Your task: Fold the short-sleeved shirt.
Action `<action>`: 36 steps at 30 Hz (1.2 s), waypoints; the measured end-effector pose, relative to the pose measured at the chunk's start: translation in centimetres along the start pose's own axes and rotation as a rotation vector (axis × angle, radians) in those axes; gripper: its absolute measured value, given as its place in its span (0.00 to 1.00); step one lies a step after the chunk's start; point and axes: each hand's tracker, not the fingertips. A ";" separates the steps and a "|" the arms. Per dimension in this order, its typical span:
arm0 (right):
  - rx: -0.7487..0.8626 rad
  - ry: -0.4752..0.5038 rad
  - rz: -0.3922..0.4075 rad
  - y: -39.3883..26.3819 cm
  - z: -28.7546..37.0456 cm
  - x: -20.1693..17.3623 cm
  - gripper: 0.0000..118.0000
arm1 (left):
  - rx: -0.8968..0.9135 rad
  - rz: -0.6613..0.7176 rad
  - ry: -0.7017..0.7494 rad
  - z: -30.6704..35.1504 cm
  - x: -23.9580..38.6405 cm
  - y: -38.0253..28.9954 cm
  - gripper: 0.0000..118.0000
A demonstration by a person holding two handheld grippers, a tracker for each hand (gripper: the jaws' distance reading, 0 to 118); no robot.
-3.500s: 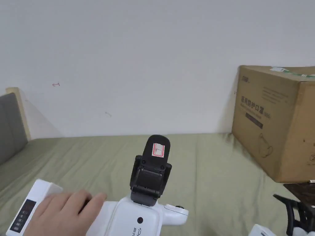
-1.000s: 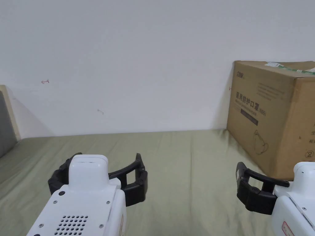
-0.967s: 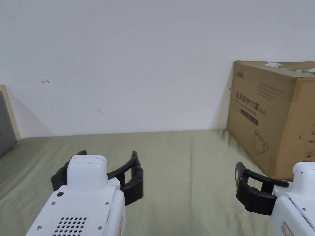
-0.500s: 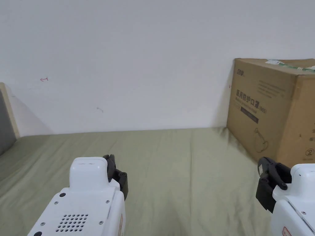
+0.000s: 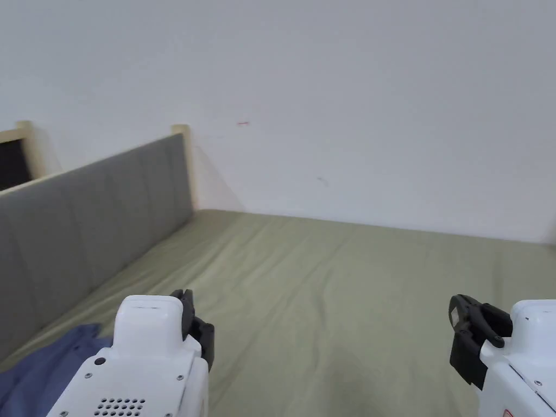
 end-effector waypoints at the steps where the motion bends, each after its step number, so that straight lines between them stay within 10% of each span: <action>1: -0.002 0.014 -0.011 0.0 -0.7 -1.1 0.00 | -0.008 -0.001 0.027 0.2 -1.2 -0.2 0.05; 9: -0.030 0.077 0.027 0.2 -2.5 -3.3 0.00 | -0.112 0.006 0.084 -1.9 -7.3 -0.2 0.05; 17: -0.146 0.024 0.027 -2.3 0.2 -0.4 0.00 | -0.829 0.310 -0.030 -20.6 -19.0 -7.6 0.06; 18: -0.173 0.009 0.040 -2.8 0.6 -0.2 0.00 | -0.894 0.341 -0.003 -22.3 -19.6 -9.3 0.13; 20: -0.216 -0.013 0.062 -3.6 1.1 0.7 0.00 | -0.979 0.397 0.023 -25.1 -20.3 -12.8 0.86; 21: -0.226 -0.026 0.063 -4.0 1.3 1.0 0.00 | -0.996 0.424 0.034 -26.0 -20.5 -14.4 0.93; 29: -0.338 -0.092 0.003 -4.4 1.8 3.7 0.00 | -1.147 0.517 0.064 -32.8 -20.6 -25.0 0.92; 36: -0.347 -0.107 0.037 -3.5 0.9 3.5 0.00 | -1.058 0.222 0.150 -28.2 -12.1 -22.5 1.00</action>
